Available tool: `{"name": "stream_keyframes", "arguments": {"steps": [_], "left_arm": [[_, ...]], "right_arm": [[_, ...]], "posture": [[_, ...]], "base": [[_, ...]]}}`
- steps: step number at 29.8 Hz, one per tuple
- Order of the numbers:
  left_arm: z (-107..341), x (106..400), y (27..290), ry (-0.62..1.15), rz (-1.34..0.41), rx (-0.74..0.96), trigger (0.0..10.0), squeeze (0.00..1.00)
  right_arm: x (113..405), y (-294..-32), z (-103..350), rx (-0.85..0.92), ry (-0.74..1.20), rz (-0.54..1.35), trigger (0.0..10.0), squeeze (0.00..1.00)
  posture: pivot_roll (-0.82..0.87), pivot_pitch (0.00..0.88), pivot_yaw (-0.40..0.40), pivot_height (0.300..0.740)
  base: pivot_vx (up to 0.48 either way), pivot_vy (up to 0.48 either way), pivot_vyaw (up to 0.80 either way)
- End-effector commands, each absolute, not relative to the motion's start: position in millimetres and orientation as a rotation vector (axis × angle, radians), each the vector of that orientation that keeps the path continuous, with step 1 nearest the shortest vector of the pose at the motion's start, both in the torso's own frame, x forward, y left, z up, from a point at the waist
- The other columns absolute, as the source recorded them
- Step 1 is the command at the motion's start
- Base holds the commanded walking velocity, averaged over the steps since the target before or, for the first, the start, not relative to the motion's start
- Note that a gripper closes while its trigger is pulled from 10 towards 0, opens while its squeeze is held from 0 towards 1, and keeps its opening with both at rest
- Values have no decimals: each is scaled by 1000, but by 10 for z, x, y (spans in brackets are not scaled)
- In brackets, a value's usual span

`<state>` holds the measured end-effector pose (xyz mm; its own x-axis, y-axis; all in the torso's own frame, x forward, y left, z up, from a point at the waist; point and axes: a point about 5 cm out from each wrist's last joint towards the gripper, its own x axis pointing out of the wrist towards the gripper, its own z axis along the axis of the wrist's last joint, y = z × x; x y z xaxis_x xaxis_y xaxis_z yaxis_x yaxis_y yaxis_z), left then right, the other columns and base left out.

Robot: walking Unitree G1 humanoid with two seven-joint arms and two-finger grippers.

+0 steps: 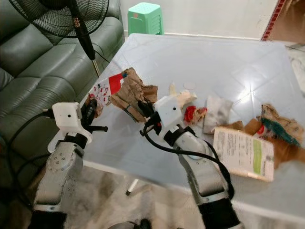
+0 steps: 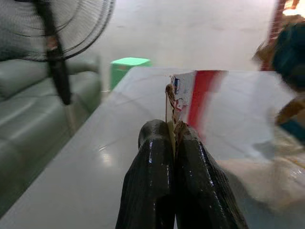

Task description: Picking trash to rubbish bin

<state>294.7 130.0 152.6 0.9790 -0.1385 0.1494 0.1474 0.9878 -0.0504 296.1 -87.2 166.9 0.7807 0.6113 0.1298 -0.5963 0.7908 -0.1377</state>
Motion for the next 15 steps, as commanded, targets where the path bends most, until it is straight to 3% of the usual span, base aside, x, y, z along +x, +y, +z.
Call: {"name": "stream_keyframes", "arguments": {"steps": [1,10,12,14,15], "left_arm": [[1560,2959,1353,-153,-141,-59,0,0],[1557,2959,1378,-146,-135,-58,392,0],[1559,2959,1373,-146,-135,-55,1608,0],[1564,2959,1369,-150,-138,-53,1608,0],[1577,2962,1357,-158,-144,-52,2510,0]], "right_arm": [[2968,-840,1740,-83,-203,651,0,0],[2992,-841,1747,-80,-207,642,0,0],[2996,-845,1748,-81,-207,639,0,0],[2998,-848,1749,-81,-208,636,0,0],[3005,-858,1754,-80,-210,625,0,0]], "posture": [[-2,78,59,740],[3,81,61,740],[2,81,62,740],[2,81,63,740],[0,80,65,740]], "base": [[0,416,0],[0,373,0],[0,0,0],[0,0,0],[0,0,0]]}}
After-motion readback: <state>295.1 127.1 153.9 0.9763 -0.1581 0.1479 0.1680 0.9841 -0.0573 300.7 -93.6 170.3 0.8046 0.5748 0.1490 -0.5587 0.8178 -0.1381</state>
